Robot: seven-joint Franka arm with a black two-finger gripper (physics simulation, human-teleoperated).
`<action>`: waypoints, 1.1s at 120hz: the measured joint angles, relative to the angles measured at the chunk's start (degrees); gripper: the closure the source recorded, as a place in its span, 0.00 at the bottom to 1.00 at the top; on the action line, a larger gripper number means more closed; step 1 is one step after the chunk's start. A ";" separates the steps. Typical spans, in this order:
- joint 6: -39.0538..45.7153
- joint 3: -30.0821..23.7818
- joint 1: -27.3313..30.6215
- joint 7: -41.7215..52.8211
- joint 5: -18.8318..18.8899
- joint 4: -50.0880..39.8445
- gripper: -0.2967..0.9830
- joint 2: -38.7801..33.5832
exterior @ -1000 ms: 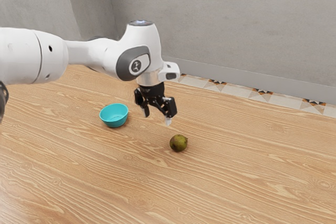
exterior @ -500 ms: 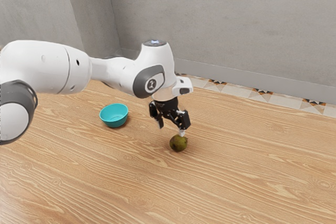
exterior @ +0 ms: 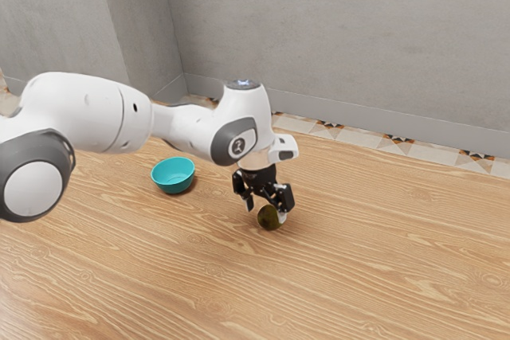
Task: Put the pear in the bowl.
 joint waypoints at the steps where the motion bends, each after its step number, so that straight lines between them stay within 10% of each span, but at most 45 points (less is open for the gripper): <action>1: 0.01 0.00 -0.02 -0.01 -0.01 0.00 0.23 0.06; 72: 0.47 0.09 0.22 -0.16 0.07 3.19 0.23 4.62; 132: 0.04 0.08 0.42 -0.24 0.00 3.60 0.44 4.48</action>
